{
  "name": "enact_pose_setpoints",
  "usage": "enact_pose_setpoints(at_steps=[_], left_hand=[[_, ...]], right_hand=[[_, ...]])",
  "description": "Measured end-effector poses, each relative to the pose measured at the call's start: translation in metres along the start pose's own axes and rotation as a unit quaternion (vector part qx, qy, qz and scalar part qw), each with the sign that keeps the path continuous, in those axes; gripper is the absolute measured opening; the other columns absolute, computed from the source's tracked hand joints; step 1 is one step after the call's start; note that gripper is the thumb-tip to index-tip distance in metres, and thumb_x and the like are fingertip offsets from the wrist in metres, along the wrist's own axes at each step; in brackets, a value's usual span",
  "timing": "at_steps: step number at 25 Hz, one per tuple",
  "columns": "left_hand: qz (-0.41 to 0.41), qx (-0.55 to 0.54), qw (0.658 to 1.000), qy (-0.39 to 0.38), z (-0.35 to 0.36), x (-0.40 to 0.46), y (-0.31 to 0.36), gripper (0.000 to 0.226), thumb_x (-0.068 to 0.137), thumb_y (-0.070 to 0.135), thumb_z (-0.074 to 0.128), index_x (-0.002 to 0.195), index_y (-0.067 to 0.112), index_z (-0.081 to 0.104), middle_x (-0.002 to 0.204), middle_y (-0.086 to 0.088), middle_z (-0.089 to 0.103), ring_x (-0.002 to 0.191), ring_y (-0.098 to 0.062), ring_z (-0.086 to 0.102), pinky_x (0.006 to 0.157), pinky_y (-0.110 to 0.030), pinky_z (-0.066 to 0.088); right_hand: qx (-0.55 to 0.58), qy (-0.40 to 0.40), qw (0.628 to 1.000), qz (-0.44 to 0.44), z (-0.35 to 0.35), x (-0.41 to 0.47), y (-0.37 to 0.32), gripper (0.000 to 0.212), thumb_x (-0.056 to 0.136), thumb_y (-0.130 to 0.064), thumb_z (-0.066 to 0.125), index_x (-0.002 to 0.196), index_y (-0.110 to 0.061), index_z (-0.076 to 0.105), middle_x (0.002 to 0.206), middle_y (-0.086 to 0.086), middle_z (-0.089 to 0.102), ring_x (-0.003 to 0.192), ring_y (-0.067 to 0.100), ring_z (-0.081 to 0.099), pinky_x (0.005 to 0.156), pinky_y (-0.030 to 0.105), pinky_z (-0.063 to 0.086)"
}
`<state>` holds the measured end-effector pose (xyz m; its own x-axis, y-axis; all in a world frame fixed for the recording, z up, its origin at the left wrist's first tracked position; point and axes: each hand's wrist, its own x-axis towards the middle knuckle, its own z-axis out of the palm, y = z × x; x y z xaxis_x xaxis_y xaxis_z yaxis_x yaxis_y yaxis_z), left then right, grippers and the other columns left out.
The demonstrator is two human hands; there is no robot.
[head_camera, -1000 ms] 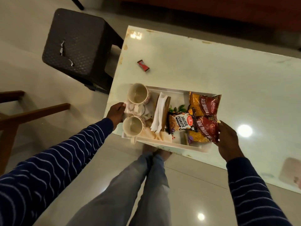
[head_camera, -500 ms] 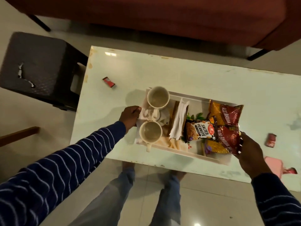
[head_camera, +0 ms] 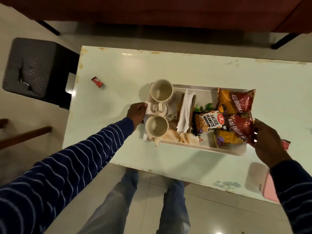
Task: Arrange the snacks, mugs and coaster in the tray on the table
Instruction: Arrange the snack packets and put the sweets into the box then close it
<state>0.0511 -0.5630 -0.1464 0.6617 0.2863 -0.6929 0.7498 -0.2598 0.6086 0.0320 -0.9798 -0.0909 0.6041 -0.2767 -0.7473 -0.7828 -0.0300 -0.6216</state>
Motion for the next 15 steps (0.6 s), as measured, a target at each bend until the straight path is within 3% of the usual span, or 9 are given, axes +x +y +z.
enact_pose_setpoints(at_steps=[2, 6, 8, 11, 15], left_hand=[[-0.010, -0.005, 1.000, 0.019, 0.005, 0.003, -0.001, 0.026, 0.100, 0.028, 0.049, 0.083, 0.011, 0.058, 0.076, -0.009, 0.044, 0.073, -0.022, 0.044, 0.066, -0.038, 0.050], [-0.017, -0.001, 0.998, 0.059, 0.007, 0.011, 0.001, 0.029, 0.098, 0.028, 0.050, 0.072, 0.017, 0.050, 0.072, -0.008, 0.039, 0.071, -0.021, 0.038, 0.060, -0.033, 0.045], [-0.007, 0.010, 0.997, 0.070, 0.005, 0.014, 0.002, 0.032, 0.098, 0.028, 0.050, 0.068, 0.017, 0.045, 0.067, -0.006, 0.036, 0.069, -0.021, 0.033, 0.054, -0.028, 0.037], [0.006, 0.016, 0.997, 0.069, 0.003, 0.018, 0.002, 0.030, 0.098, 0.028, 0.049, 0.071, 0.015, 0.046, 0.068, -0.007, 0.033, 0.069, -0.022, 0.030, 0.059, -0.032, 0.030], [0.003, 0.014, 0.998, 0.066, 0.003, 0.017, -0.001, 0.031, 0.098, 0.031, 0.049, 0.071, 0.017, 0.046, 0.065, -0.003, 0.034, 0.069, -0.021, 0.032, 0.059, -0.033, 0.034]], right_hand=[[0.033, -0.009, 0.999, 0.013, -0.001, 0.006, -0.004, 0.031, 0.104, -0.016, 0.040, 0.123, -0.007, 0.063, 0.101, 0.006, 0.067, 0.101, 0.026, 0.063, 0.074, 0.031, 0.052], [0.001, -0.048, 0.999, -0.003, 0.004, 0.009, -0.008, 0.028, 0.105, -0.007, 0.038, 0.122, -0.005, 0.060, 0.099, 0.007, 0.066, 0.085, 0.016, 0.064, 0.062, 0.019, 0.057], [-0.006, -0.058, 0.998, -0.011, 0.007, 0.006, -0.008, 0.029, 0.106, -0.006, 0.037, 0.125, -0.003, 0.058, 0.107, 0.011, 0.064, 0.088, 0.018, 0.064, 0.060, 0.016, 0.056], [0.004, -0.053, 0.999, -0.001, 0.011, 0.006, -0.011, 0.027, 0.106, -0.007, 0.037, 0.122, -0.008, 0.059, 0.106, 0.009, 0.065, 0.088, 0.018, 0.065, 0.058, 0.015, 0.055], [0.010, -0.015, 1.000, 0.020, 0.017, 0.006, -0.011, 0.019, 0.104, -0.014, 0.042, 0.110, -0.009, 0.060, 0.094, 0.011, 0.061, 0.079, 0.023, 0.059, 0.067, 0.026, 0.050]])
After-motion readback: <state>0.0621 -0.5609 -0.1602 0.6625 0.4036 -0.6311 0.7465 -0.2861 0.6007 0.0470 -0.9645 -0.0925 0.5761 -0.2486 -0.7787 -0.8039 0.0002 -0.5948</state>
